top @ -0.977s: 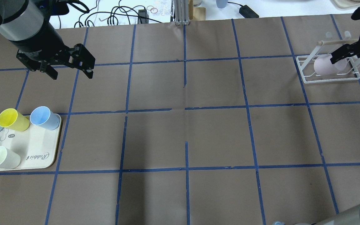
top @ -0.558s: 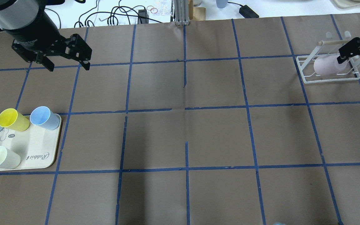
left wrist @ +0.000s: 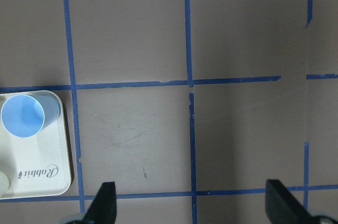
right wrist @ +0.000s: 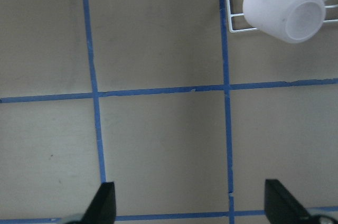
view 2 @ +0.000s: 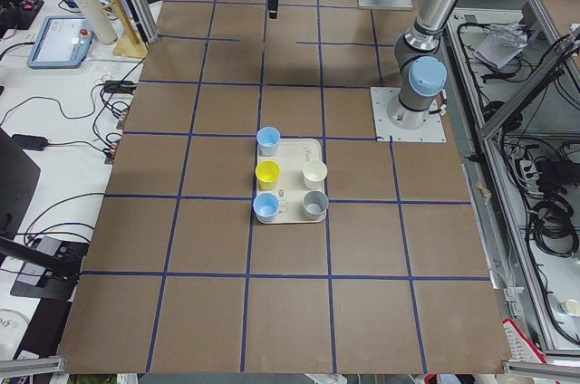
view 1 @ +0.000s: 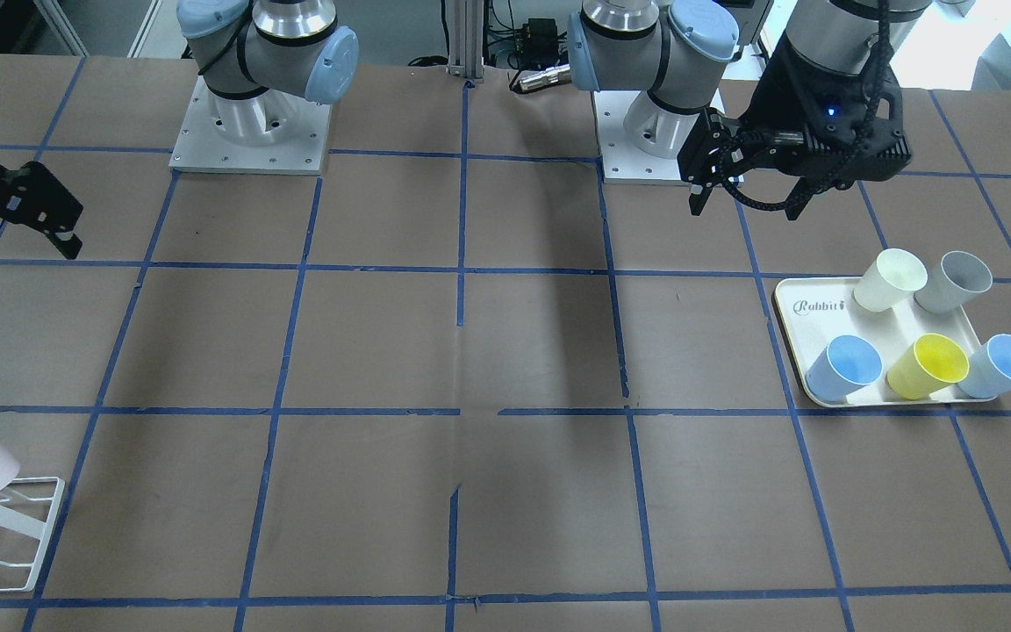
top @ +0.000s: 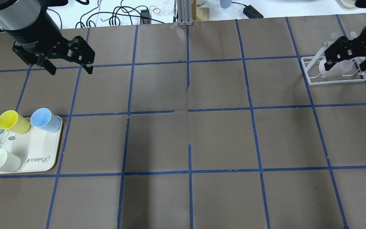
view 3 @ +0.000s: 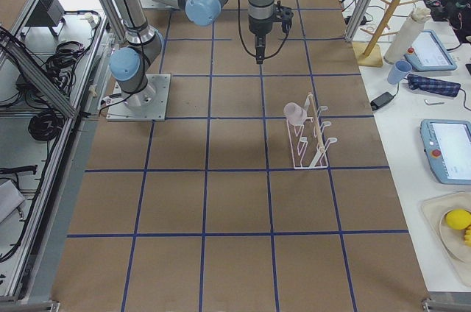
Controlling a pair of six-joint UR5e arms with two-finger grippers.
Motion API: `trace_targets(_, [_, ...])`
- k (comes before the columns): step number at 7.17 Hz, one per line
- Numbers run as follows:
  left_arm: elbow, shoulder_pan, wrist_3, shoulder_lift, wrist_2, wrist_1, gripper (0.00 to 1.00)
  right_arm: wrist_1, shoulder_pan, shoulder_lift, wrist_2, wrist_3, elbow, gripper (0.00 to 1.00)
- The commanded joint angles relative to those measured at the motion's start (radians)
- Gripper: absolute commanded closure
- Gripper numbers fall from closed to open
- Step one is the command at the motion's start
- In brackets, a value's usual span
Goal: Transfer IKEA cup to right arm and place on rack
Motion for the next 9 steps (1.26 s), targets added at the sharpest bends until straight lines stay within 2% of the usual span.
trace_targets(1, [-0.008,0.0,-0.003,0.005,0.0,0.005,0.0,0.038,0.155,-0.037,-0.005,0.178,0.004,0.0])
trace_targets(3, [-0.011,0.0,-0.003,0.009,0.006,0.006,0.0,0.093,0.238,-0.081,-0.005,0.212,0.011,0.0])
trace_targets(9, [-0.013,0.0,-0.003,0.009,0.009,0.008,0.0,0.131,0.29,-0.127,-0.006,0.229,0.031,0.0])
